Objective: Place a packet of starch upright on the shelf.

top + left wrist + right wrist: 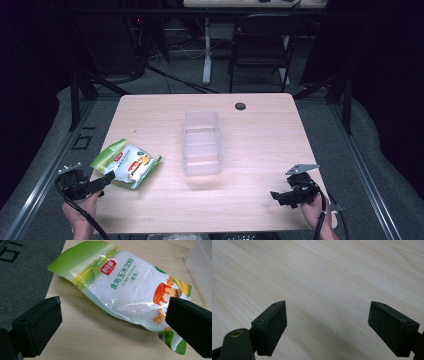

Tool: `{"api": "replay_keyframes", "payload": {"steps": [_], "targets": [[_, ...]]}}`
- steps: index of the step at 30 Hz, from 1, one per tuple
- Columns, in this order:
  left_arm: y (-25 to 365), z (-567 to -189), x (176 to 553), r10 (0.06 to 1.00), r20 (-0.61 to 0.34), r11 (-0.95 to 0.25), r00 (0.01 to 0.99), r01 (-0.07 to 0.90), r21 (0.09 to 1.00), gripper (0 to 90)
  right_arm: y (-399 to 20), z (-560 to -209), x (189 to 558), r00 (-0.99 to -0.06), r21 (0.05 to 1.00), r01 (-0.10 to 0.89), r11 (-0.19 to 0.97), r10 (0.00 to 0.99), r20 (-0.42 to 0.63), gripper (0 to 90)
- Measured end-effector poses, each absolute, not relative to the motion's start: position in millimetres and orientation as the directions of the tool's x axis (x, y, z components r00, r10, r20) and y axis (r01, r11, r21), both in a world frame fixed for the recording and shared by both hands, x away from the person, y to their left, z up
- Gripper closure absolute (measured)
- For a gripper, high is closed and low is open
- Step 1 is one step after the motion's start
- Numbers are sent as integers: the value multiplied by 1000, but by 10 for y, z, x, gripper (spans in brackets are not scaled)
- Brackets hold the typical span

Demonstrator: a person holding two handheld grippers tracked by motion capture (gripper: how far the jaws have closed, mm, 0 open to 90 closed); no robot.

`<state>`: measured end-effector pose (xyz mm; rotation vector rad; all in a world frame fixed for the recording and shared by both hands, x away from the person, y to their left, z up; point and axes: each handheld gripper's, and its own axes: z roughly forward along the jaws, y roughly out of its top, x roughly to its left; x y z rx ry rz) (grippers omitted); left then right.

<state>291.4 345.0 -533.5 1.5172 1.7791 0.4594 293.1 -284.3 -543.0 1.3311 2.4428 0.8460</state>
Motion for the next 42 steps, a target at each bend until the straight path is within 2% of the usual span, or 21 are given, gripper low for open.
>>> {"api": "replay_keyframes", "payload": {"steps": [11, 19, 30, 42], "targets": [[3453, -5350, 2985, 949, -314, 241, -18, 683, 689, 24, -2819, -5431, 2927, -561, 588, 688, 425, 826, 59, 149], [3479, -5437, 3089, 901, -432, 342, -37, 673, 656, 53, -2817, -5438, 2934, -563, 581, 692, 428, 824, 64, 150], [3644, -5578, 3203, 898, -430, 368, -94, 698, 614, 65, -2815, -5444, 2933, -565, 580, 693, 428, 822, 69, 150], [3640, -5653, 3329, 900, -426, 356, -92, 719, 597, 117, -2816, -5440, 2933, -565, 580, 692, 428, 822, 67, 150]]}}
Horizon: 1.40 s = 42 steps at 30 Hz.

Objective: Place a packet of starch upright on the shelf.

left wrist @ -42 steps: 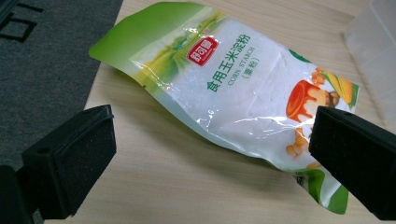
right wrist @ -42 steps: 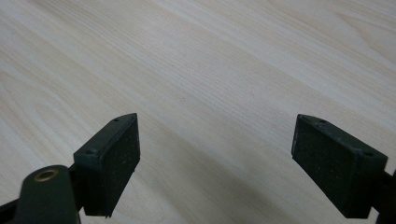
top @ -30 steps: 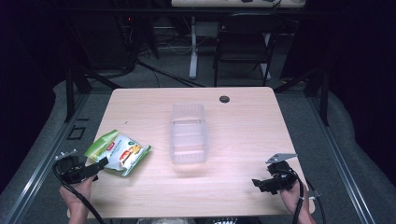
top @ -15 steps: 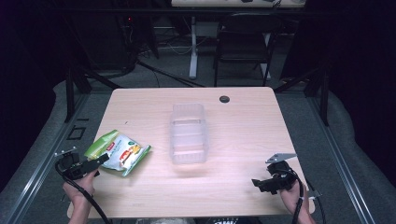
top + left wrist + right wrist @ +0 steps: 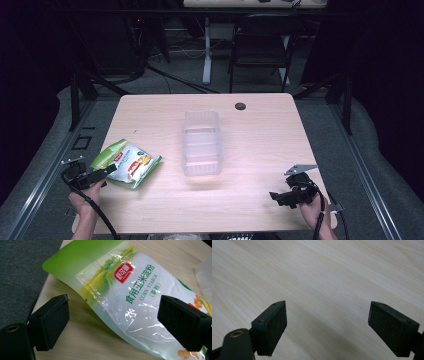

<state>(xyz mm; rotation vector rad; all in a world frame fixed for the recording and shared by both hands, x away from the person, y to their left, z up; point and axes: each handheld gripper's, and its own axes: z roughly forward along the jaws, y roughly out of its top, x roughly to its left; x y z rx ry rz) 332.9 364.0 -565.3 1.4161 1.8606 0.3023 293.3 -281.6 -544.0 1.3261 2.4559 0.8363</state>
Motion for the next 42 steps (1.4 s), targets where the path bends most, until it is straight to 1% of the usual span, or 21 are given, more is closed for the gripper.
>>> {"api": "replay_keyframes", "payload": {"steps": [2, 4, 5, 6, 7, 10, 14, 15, 16, 18, 19, 22, 23, 24, 27, 31, 32, 33, 36, 37, 42], "targets": [[3647, -5656, 3339, 902, -423, 353, -93, 722, 594, 138, -2818, -5440, 2930, -566, 581, 693, 427, 821, 71, 150], [3652, -5664, 3362, 895, -432, 377, -112, 708, 597, 150, -2818, -5438, 2928, -563, 583, 692, 425, 824, 68, 150], [3671, -5666, 3375, 898, -423, 380, -123, 700, 604, 226, -2817, -5437, 2929, -563, 584, 691, 426, 823, 67, 149], [3671, -5666, 3375, 898, -423, 380, -123, 700, 604, 259, -2817, -5437, 2929, -563, 584, 691, 426, 823, 67, 149], [3675, -5684, 3399, 890, -436, 400, -136, 693, 600, 263, -2818, -5445, 2933, -563, 580, 694, 426, 824, 68, 150], [3670, -5702, 3422, 886, -444, 402, -132, 696, 595, 280, -2822, -5442, 2935, -561, 583, 694, 424, 825, 69, 150], [3642, -5703, 3440, 894, -436, 376, -104, 705, 601, 346, -2822, -5438, 2925, -563, 582, 692, 426, 824, 66, 150], [3625, -5700, 3445, 896, -432, 376, -105, 700, 608, 402, -2822, -5434, 2923, -561, 585, 691, 425, 825, 63, 149], [3606, -5692, 3446, 900, -425, 367, -101, 703, 610, 402, -2822, -5434, 2923, -561, 585, 691, 425, 825, 63, 149], [3582, -5694, 3454, 910, -407, 336, -76, 710, 618, 457, -2822, -5440, 2929, -561, 582, 694, 425, 825, 67, 149], [3562, -5704, 3460, 915, -400, 320, -61, 713, 624, 507, -2820, -5444, 2933, -562, 580, 695, 425, 824, 69, 149], [3575, -5710, 3454, 915, -402, 309, -44, 717, 625, 579, -2814, -5443, 2930, -562, 579, 694, 428, 825, 64, 150], [3579, -5712, 3450, 913, -407, 309, -39, 717, 625, 579, -2815, -5437, 2927, -566, 576, 693, 433, 822, 64, 150], [3587, -5719, 3446, 907, -420, 317, -36, 715, 623, 622, -2808, -5434, 2922, -565, 582, 690, 431, 823, 60, 150], [3593, -5745, 3449, 902, -431, 313, -22, 722, 618, 686, -2811, -5437, 2926, -564, 577, 693, 432, 823, 62, 149], [3592, -5760, 3451, 893, -450, 321, -14, 722, 614, 807, -2809, -5446, 2932, -566, 575, 693, 434, 822, 62, 150], [3589, -5756, 3446, 891, -454, 320, -9, 722, 614, 807, -2809, -5446, 2932, -566, 575, 693, 434, 822, 62, 150], [3578, -5754, 3447, 890, -455, 323, -8, 715, 620, 853, -2802, -5445, 2926, -568, 578, 691, 434, 821, 62, 150], [3569, -5745, 3447, 892, -451, 313, 3, 716, 623, 884, -2789, -5448, 2915, -558, 593, 688, 418, 827, 65, 150], [3567, -5744, 3450, 891, -454, 316, 2, 715, 624, 884, -2800, -5434, 2921, -568, 578, 689, 437, 821, 56, 150], [3563, -5710, 3434, 889, -458, 316, 17, 702, 638, 896, -2814, -5437, 2924, -564, 575, 693, 435, 824, 57, 150]]}}
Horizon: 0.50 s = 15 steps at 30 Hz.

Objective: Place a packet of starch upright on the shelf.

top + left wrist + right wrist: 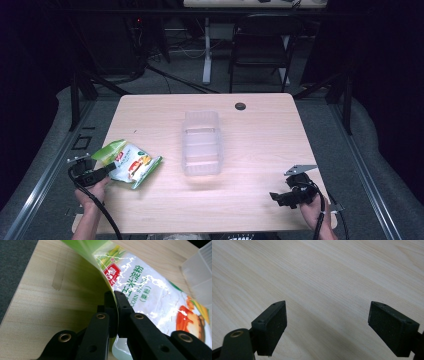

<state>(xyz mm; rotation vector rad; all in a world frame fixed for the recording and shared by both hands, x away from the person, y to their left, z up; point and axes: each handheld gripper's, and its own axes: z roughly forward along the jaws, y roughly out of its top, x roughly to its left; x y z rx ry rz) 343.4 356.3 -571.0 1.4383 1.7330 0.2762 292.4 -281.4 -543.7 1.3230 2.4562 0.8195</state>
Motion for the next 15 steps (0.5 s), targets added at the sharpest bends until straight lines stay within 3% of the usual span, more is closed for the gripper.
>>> {"api": "replay_keyframes", "payload": {"steps": [15], "targets": [[3487, -5526, 3374, 896, -436, 289, 86, 633, 718, 895, -2821, -5434, 2922, -566, 576, 692, 435, 823, 58, 150]]}}
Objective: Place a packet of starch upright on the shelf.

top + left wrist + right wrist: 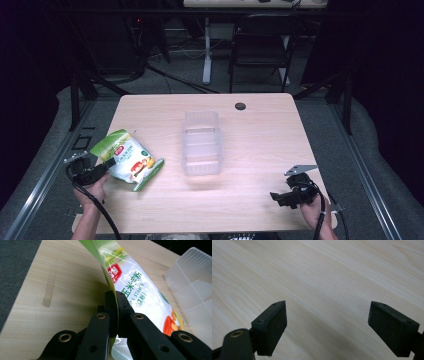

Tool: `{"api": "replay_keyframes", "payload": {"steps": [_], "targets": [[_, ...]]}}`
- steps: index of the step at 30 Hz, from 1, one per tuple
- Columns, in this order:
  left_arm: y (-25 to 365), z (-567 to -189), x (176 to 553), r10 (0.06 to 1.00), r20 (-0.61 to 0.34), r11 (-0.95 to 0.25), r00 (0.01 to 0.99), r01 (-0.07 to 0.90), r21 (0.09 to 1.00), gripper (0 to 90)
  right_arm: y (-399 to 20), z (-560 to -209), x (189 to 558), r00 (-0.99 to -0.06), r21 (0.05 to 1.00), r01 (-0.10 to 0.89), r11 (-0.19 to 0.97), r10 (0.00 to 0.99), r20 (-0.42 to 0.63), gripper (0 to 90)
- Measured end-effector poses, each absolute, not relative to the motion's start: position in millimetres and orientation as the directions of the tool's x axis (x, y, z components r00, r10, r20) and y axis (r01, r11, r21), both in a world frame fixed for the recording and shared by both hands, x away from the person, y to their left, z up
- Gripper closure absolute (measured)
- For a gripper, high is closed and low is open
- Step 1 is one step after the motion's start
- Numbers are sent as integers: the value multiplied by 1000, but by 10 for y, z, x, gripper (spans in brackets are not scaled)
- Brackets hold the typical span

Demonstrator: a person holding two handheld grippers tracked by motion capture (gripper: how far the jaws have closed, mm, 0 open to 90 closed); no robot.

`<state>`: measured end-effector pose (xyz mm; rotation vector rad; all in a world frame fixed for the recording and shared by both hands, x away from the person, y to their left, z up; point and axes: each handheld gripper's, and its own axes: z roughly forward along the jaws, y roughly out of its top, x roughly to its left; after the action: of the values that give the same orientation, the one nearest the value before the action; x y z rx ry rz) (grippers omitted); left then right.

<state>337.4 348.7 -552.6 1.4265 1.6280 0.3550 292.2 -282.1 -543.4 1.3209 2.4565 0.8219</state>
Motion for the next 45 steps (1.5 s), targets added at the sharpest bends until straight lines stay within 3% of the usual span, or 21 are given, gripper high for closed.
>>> {"api": "replay_keyframes", "payload": {"steps": [18, 30, 45], "targets": [[3374, -5326, 3249, 887, -426, 251, 176, 591, 767, 894, -2820, -5426, 2918, -570, 571, 690, 444, 820, 51, 150], [3247, -5189, 3178, 878, -369, 160, 306, 540, 827, 896, -2846, -5438, 2940, -552, 577, 700, 421, 831, 63, 149], [3122, -5066, 3164, 872, -298, 73, 388, 500, 863, 899, -2836, -5471, 2950, -558, 563, 708, 427, 826, 75, 151]]}}
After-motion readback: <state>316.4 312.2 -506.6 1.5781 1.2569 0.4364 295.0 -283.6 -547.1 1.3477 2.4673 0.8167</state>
